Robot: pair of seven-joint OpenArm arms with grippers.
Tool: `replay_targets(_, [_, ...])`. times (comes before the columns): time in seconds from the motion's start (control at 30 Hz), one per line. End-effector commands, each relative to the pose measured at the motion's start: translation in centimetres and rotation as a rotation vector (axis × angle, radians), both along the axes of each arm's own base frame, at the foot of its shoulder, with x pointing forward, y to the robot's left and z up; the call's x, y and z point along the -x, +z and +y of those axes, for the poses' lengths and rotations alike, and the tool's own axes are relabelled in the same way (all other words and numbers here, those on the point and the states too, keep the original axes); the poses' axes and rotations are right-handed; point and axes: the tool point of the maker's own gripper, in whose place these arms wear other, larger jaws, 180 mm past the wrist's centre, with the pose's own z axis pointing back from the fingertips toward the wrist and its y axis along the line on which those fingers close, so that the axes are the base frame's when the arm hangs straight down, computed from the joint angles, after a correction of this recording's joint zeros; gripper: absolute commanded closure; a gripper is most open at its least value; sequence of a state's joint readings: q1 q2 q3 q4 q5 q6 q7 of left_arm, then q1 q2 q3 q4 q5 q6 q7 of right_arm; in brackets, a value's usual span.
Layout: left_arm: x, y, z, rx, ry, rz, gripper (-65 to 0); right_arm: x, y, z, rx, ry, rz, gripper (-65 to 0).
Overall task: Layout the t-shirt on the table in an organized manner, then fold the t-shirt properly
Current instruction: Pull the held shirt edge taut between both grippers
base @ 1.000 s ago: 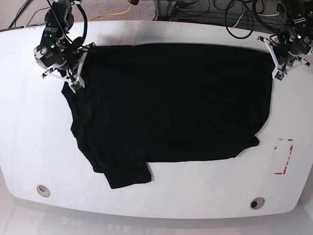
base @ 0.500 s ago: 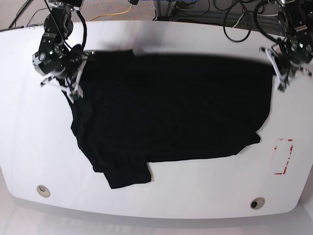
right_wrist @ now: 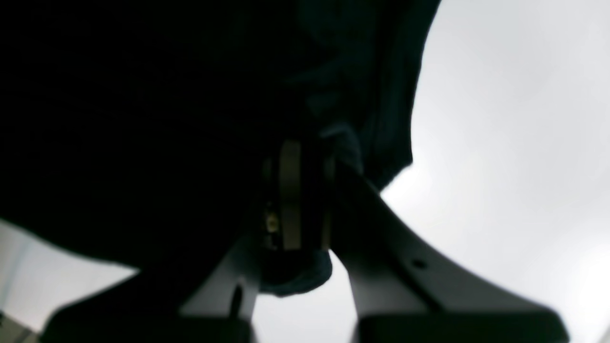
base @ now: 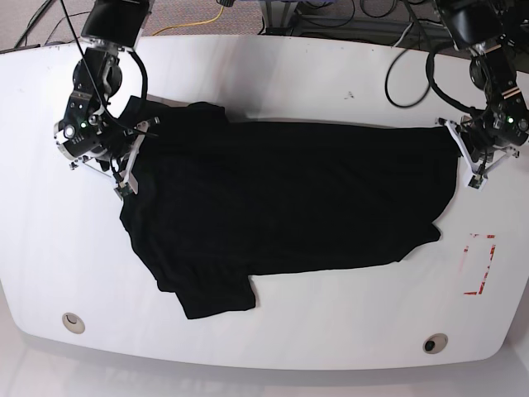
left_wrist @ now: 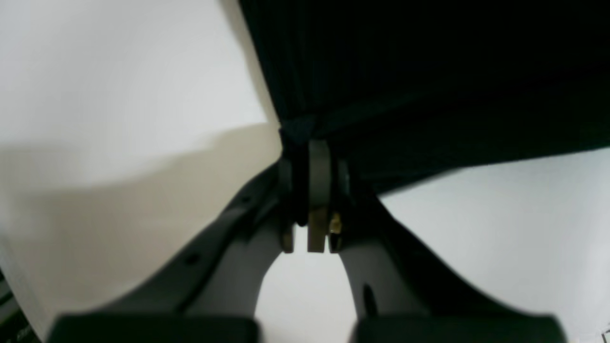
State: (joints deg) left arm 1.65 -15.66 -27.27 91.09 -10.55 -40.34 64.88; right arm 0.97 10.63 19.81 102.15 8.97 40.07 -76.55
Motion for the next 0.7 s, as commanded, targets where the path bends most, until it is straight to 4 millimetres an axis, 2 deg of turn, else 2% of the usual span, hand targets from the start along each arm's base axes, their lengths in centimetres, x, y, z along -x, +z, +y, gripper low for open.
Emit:
replay_targets(0.0, [-1.2, 0.9, 0.9, -0.024, 0.006, -0.021, 0.0, -1.8, 0.3, -0.6, -0.009, -0.013, -0.032, -1.9])
replay_targets(0.17, [-2.1, 1.1, 1.0, -0.009, 0.014, -0.031, 0.0, -3.1, -0.1, -0.5, -0.044, -0.021, -0.035, -1.9])
replay_targets(0.57, [-4.1, 1.8, 0.4, 0.002, -0.001, -0.058, -0.1, -6.2, 0.5, -0.3, -0.093, -0.032, -0.073, -1.9])
replay_targets(0.67, [-4.8, 2.1, -0.3, 0.000, -0.029, -0.064, -4.0, -6.7, 0.2, -0.1, -0.113, -0.034, -0.079, -1.9])
